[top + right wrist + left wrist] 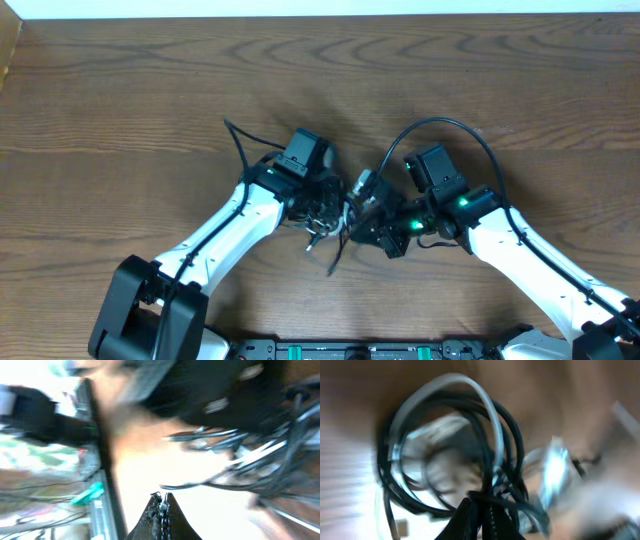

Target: Untangle cables

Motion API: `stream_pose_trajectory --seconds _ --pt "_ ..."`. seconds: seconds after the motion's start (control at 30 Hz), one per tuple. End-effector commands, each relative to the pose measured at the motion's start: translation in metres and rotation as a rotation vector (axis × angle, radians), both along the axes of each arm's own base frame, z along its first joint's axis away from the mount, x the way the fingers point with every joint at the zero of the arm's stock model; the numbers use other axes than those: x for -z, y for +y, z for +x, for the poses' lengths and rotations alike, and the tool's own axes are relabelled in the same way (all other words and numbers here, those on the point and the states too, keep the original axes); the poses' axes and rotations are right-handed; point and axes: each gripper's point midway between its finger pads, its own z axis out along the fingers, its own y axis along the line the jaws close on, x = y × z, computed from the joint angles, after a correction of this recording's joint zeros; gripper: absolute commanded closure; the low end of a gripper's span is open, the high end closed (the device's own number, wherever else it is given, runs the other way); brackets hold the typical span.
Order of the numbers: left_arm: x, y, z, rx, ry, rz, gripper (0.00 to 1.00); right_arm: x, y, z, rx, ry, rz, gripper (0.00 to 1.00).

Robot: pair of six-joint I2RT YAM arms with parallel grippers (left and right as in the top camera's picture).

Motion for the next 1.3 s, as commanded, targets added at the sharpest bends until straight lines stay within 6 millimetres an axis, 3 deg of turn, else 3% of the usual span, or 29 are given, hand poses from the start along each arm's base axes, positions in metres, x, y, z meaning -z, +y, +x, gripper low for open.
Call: stream_pose_trajectory --seconds 0.0,0.13,0.23,0.27,0.33,0.4,0.6,0.93,1.07,1.27 --pt "0.01 0.029 0.019 -0.152 -0.034 0.136 0.93 -0.035 0.003 -0.011 -0.082 0.038 0.2 0.99" --pt "0.016 0.031 0.018 -0.162 -0.017 0.146 0.93 -0.042 -0.007 -0.003 -0.057 0.049 0.249 0.99" --pt "0.016 0.023 0.014 -0.144 0.011 0.109 0.93 -0.031 -0.015 0.006 -0.002 0.043 0.182 0.99" --pt "0.015 0.02 0.011 -0.135 0.023 0.09 0.92 -0.027 -0.017 0.008 0.012 0.037 0.158 0.97" --pt "0.01 0.005 0.006 -0.061 0.037 0.012 0.93 -0.018 -0.02 0.015 0.04 0.006 0.1 0.78" --pt "0.003 -0.01 0.001 0.036 0.031 -0.065 0.93 -0.009 -0.025 0.028 0.078 -0.051 0.037 0.69" --pt "-0.019 -0.041 -0.02 0.261 0.032 -0.271 0.92 0.005 -0.04 0.07 0.22 -0.208 -0.113 0.69" --pt "-0.021 -0.043 -0.019 0.234 0.044 -0.287 0.93 0.021 -0.046 0.061 0.217 -0.202 -0.224 0.7" --pt "-0.021 -0.043 -0.018 0.233 0.042 -0.285 0.92 0.025 -0.037 0.051 0.162 -0.221 -0.233 0.69" --pt "-0.021 -0.043 -0.019 0.224 0.049 -0.286 0.93 0.035 -0.04 0.053 0.169 -0.277 -0.333 0.69"
